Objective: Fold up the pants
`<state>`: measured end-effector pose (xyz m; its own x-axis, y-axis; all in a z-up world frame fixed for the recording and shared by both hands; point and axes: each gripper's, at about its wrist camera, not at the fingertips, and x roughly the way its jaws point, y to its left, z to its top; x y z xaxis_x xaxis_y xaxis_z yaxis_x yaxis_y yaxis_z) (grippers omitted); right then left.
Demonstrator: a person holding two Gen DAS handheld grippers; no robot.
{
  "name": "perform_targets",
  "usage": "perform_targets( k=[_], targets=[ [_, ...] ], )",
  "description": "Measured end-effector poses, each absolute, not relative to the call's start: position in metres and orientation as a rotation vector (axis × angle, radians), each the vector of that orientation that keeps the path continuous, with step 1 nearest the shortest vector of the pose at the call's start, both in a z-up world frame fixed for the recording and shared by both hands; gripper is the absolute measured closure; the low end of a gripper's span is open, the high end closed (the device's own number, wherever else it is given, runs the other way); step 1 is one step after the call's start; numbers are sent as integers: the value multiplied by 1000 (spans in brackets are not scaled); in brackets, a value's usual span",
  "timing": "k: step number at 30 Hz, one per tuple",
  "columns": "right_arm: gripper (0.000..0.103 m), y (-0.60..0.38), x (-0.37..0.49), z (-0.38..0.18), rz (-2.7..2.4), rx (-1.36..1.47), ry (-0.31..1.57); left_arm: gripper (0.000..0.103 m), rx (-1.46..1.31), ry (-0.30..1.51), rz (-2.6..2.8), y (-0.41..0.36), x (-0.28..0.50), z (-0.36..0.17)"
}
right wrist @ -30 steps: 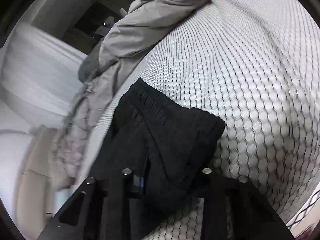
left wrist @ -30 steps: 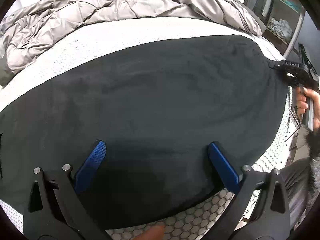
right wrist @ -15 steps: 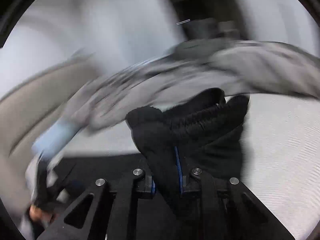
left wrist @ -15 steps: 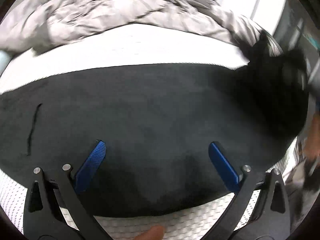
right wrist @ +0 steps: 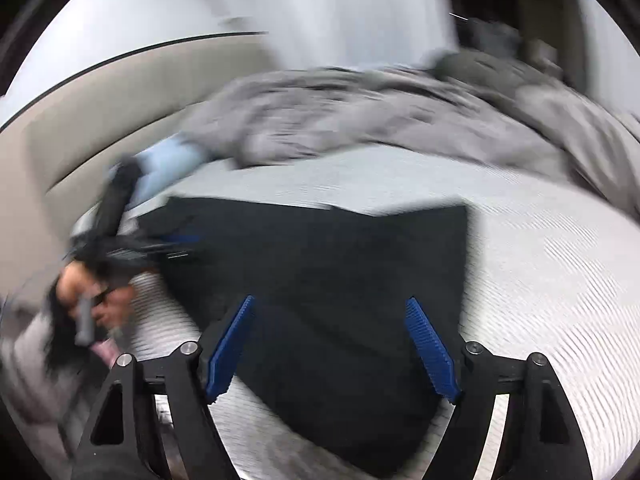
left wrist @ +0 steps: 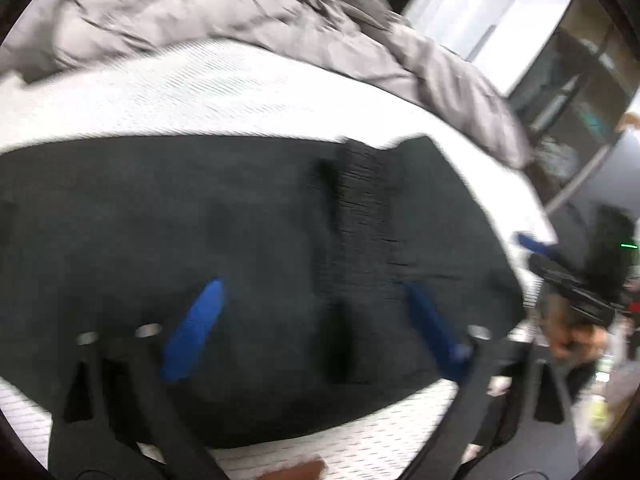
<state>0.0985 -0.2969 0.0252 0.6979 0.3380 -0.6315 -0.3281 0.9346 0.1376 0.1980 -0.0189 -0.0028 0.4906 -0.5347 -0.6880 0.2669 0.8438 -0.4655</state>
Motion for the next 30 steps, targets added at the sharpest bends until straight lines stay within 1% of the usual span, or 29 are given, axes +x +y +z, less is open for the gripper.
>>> perform_targets(
  k=[1,2,6,10,13,16,19,22,26,28,30],
  targets=[
    [24,-306,103,20,336,45,731,38,-348,962,-531,-24,201,-6],
    [24,-318,109,13,294,75,759,39,-381,990,-559,-27,206,-11],
    [24,-330,122,4,263,136,791,40,-484,1093,-604,-41,229,-36],
    [24,-328,125,2,294,122,805,41,-581,1109,-610,-46,253,-45],
    [24,-326,128,2,315,114,808,82,-605,1108,-579,-47,261,-50],
    [24,-321,134,-2,318,128,821,91,-630,1065,-569,-46,259,-48],
    [24,-318,139,-7,312,135,840,95,-575,991,-553,-45,250,-30],
    [24,-310,142,-7,312,128,845,96,-566,907,-539,-29,239,-4],
    [24,-289,148,-5,343,108,835,96,-584,806,-494,21,223,27],
    [24,-274,154,-9,359,91,848,96,-543,791,-391,48,217,28],
    [24,-260,159,-13,373,62,865,96,-488,856,-280,63,221,11]
  ],
)
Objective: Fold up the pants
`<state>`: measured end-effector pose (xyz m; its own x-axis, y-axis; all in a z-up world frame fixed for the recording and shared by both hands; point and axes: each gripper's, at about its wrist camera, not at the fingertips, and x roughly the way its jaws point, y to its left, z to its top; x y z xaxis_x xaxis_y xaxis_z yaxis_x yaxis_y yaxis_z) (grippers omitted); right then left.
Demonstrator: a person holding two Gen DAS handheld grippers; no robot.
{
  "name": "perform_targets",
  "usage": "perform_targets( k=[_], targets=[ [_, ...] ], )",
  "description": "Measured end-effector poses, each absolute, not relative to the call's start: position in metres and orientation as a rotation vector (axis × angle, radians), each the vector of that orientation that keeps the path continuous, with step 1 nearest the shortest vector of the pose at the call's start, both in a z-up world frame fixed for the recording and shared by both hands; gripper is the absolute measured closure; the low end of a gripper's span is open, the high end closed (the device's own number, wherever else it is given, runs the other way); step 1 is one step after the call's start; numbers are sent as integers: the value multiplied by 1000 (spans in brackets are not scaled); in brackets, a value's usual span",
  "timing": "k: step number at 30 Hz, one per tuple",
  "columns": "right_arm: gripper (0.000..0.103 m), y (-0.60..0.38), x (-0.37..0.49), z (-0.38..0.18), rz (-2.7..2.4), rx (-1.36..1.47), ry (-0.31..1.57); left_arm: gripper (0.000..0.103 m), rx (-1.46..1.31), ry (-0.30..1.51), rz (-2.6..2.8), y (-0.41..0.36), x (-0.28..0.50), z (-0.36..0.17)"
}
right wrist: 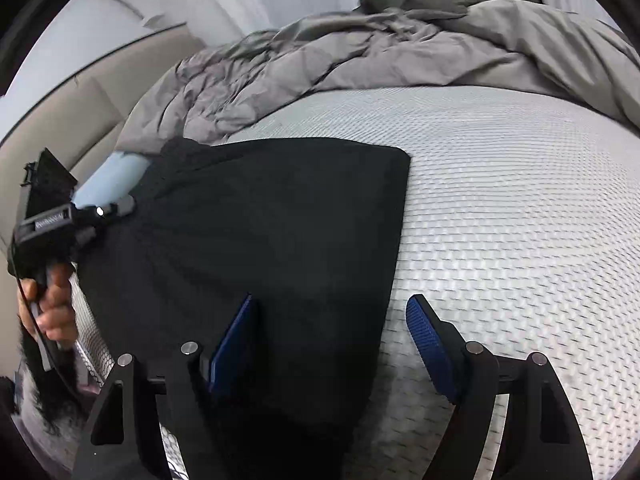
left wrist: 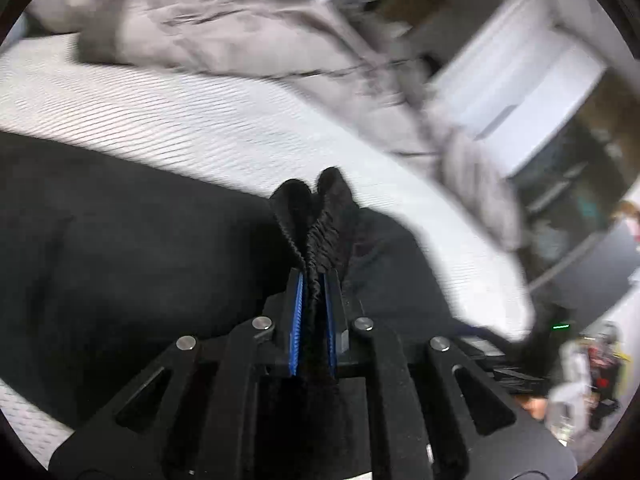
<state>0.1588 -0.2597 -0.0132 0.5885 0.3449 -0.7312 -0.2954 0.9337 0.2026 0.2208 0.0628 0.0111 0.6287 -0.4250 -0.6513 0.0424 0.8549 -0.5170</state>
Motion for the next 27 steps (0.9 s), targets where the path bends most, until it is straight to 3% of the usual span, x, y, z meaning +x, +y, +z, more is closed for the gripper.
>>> perform_targets(
  k=[4,16,18,20,22,24,27],
  targets=[
    [24,-230,171,-25,400,15,909,89,-497,924,-263,78,224,-18],
    [24,-254,163,-25,373,62,940,87,-461,819,-248,97,194,25],
    [24,-262,157,-23,389,87,949,83,-432,777,-239,94,185,37],
    [24,-270,149,-22,419,119,958,69,-404,746,-255,86,178,48],
    [24,-275,138,-22,483,155,967,61,-374,744,-292,68,174,52],
    [26,-278,128,-25,546,192,967,60,-355,774,-332,45,175,49],
    [60,-280,119,-32,625,269,992,60,-304,831,-405,3,178,43]
  ],
)
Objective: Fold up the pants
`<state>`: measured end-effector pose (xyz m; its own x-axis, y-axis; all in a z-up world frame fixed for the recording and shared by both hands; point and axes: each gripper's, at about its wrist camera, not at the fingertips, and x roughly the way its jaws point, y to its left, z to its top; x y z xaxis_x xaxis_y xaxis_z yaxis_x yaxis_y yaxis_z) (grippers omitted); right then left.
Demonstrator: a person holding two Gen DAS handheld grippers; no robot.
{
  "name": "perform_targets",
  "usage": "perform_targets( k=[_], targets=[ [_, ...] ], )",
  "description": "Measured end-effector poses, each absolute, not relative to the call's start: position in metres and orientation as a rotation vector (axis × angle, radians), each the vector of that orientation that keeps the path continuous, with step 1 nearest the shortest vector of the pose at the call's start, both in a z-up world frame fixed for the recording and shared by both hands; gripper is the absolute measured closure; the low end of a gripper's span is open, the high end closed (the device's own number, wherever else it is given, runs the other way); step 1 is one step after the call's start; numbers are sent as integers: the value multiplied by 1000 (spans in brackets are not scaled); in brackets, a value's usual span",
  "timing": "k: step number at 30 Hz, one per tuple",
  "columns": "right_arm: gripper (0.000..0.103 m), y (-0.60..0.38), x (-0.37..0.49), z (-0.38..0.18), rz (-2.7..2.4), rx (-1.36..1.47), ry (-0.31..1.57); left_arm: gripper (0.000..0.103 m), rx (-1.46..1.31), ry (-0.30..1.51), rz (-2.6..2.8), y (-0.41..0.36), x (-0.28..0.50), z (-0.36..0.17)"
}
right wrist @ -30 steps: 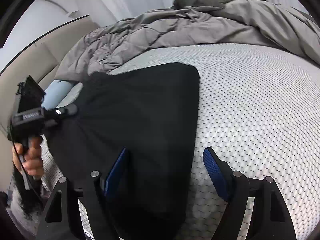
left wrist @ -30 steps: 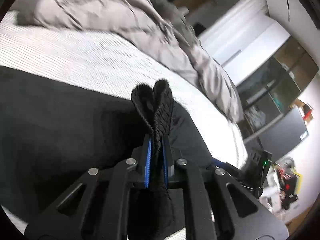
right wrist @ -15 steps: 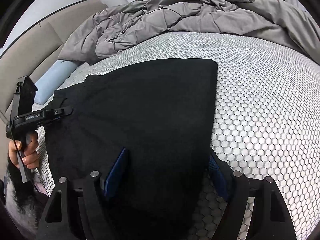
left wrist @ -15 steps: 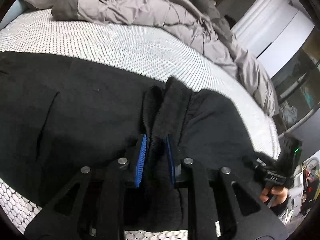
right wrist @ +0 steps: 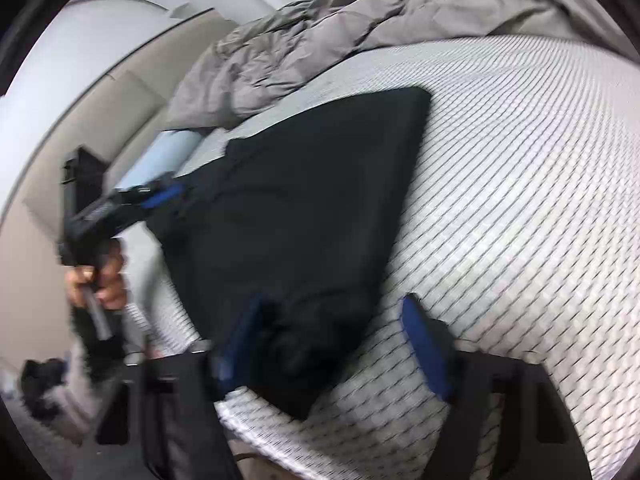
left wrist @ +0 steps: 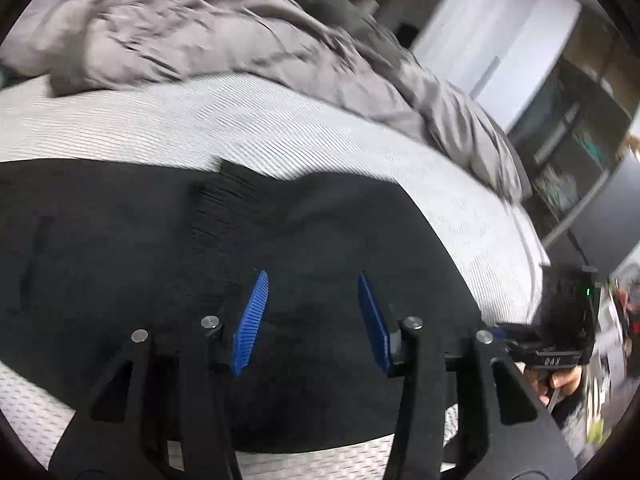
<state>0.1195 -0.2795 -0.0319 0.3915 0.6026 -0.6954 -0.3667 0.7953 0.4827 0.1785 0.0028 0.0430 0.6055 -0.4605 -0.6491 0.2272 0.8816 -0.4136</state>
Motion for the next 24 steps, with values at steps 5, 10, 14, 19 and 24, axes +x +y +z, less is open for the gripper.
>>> perform_targets(
  k=[5,10,14,19,24],
  targets=[
    [80,-285,106,-28,674,276,983,60,-248,856,-448,-39,177,37],
    [80,-286,92,-32,660,182,1028,60,-229,897,-519,-85,178,31],
    [81,-282,86,-34,684,168,1040,60,-144,912,-587,-135,173,28],
    [77,-278,73,-23,728,97,1016,60,-122,926,-605,-159,168,25],
    [54,-318,83,-5,656,273,911,53,4,893,-699,-189,137,24]
  ],
)
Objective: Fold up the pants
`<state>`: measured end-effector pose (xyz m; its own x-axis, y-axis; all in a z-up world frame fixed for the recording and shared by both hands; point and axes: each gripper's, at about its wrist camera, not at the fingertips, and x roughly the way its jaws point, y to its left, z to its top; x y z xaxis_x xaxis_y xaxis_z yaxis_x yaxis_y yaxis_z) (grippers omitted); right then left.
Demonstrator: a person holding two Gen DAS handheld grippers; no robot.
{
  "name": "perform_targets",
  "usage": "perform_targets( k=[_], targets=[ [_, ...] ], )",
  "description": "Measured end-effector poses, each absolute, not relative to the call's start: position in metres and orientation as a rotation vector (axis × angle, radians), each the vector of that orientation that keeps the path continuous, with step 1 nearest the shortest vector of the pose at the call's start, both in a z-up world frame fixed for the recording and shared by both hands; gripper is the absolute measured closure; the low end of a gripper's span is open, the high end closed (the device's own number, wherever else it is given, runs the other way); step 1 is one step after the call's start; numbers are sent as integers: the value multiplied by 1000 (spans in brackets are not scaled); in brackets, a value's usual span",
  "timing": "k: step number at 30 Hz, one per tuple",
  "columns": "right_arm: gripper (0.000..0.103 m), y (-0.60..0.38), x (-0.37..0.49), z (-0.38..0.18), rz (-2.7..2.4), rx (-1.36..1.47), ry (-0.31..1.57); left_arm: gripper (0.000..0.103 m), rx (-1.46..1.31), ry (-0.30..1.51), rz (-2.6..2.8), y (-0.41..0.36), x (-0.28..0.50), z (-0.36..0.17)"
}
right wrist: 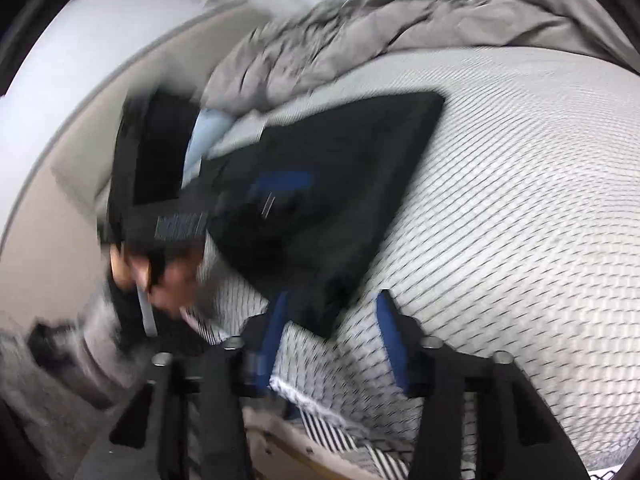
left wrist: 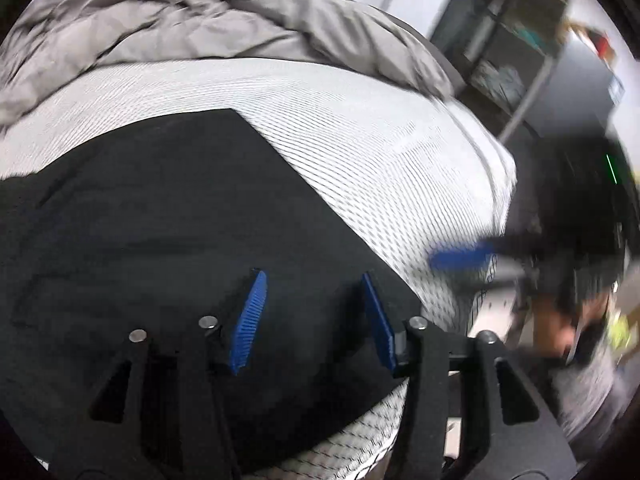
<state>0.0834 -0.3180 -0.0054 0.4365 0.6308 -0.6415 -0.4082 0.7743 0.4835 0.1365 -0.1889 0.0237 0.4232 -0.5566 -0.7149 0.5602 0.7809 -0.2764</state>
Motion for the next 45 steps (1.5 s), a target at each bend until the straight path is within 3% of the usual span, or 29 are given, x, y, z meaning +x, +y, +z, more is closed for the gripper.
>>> perform_targets(
  k=[5,10,13,20,23,27,30,34,39,42,44,45],
  targets=[
    [54,-317,119,-26,599,413,982,40,315,848,-649,-227,101,0],
    [55,-279,154,-43,575,339,1026,37,292,847,-649,-225,93,-8],
    [73,-263,187,-45,508,257,1008,36,231,884,-667,-217,102,-12],
    [77,-256,291,-45,408,239,1011,36,210,889,-676,-205,102,-14],
    [83,-244,333,-52,377,199,1014,35,206,890,-689,-198,100,-16],
    [86,-228,355,-47,355,86,987,34,219,893,-714,-192,99,-16],
    [81,-226,347,-36,324,57,987,33,230,886,-722,-199,107,-13],
    [63,-253,295,-26,366,187,988,33,159,903,-754,-186,115,0],
    [61,-266,218,-47,474,338,1048,33,35,882,-658,-133,137,22],
    [67,-267,184,-51,511,345,1016,33,-42,858,-548,-93,154,28],
    [87,-260,180,-48,505,284,992,33,-96,872,-491,-71,166,24],
    [88,-260,182,-44,497,261,969,33,-112,871,-462,-62,172,22]
  ],
)
